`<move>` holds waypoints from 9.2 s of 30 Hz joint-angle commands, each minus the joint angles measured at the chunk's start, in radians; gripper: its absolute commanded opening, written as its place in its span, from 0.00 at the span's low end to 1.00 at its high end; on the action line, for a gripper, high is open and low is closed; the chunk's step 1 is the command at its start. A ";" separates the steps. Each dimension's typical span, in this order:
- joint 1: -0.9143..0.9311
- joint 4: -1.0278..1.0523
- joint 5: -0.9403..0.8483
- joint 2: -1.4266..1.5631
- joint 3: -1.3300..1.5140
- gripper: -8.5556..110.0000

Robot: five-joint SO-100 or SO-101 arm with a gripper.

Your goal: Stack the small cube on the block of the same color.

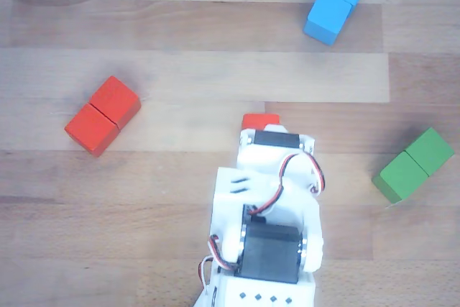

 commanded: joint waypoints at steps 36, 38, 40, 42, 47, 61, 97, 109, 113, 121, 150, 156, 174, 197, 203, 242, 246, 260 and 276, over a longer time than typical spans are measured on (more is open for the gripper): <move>0.009 0.025 -0.219 -0.948 -0.611 0.08; 0.009 0.025 -0.222 -0.948 -0.614 0.08; 0.011 0.025 -0.222 -0.948 -0.614 0.08; 0.011 0.023 -0.222 -0.948 -0.617 0.08; 0.011 0.023 -0.222 -0.948 -0.615 0.10; 0.009 0.089 -0.222 -0.948 -0.604 0.24; -0.002 0.130 -0.235 -0.965 -0.552 0.25; 0.000 0.132 -0.236 -0.966 -0.551 0.26; -0.002 0.137 -0.238 -0.966 -0.552 0.34; -0.002 0.124 -0.222 -0.969 -0.532 0.53; -0.002 -0.040 -0.221 -1.172 -0.436 0.48; 0.002 -0.118 -0.221 -1.216 -0.422 0.48; 0.009 -0.146 -0.222 -1.264 -0.422 0.47; 0.009 -0.146 -0.222 -1.264 -0.425 0.17; 0.009 -0.146 -0.222 -1.264 -0.422 0.15; -0.330 -0.129 -0.224 -1.023 -0.838 0.16; -0.399 -0.129 -0.224 -1.023 -0.899 0.16; -0.630 -0.072 -0.227 -1.023 -0.907 0.16; -0.733 0.057 -0.224 -1.045 -0.905 0.16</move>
